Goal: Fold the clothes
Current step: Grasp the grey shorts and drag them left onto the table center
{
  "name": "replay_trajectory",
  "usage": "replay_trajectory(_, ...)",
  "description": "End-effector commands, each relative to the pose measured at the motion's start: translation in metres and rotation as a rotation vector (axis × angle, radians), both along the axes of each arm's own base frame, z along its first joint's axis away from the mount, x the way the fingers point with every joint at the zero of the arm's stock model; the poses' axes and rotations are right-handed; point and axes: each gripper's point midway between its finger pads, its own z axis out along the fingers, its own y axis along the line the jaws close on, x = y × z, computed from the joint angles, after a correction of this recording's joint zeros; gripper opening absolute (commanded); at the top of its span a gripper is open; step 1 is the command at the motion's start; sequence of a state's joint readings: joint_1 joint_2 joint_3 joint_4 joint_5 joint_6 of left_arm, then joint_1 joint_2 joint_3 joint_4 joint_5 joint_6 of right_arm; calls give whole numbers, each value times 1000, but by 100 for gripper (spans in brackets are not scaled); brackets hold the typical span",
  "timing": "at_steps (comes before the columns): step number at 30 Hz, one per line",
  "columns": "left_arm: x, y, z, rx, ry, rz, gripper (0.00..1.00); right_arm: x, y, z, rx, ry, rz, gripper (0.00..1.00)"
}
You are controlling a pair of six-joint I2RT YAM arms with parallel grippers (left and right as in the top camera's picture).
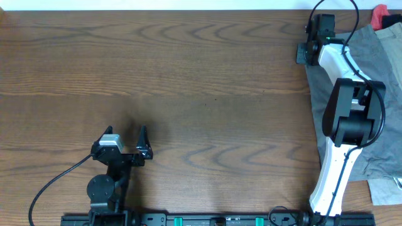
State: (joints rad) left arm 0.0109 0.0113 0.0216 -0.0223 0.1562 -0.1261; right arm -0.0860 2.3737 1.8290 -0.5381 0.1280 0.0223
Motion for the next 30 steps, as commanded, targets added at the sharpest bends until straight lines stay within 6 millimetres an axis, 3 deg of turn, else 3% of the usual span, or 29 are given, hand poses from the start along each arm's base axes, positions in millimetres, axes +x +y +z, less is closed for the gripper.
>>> replay_trajectory(1,-1,-2,-16,8,45,-14,98,4,-3,31,39,-46,-25,1)
replay_trajectory(9,-1,-2,-16,8,45,-14,98,11,34,163,115,-288,76,1)
replay_trajectory(12,-1,-2,-16,8,45,-14,98,7,59,194,148,-338,138,1)
replay_trajectory(14,-1,-2,-16,8,45,-14,98,4,86,207,185,-357,215,1)
replay_trajectory(19,-1,-2,-16,8,45,-14,98,-3,159,206,262,-342,367,1)
replay_trajectory(23,-1,-2,-16,8,45,-14,98,-18,239,193,333,-305,528,1)
replay_trajectory(26,-1,-2,-16,8,45,-14,98,-41,304,181,398,-262,689,1)
replay_trajectory(30,-1,-2,-16,8,45,-14,98,-88,390,150,503,-153,879,1)
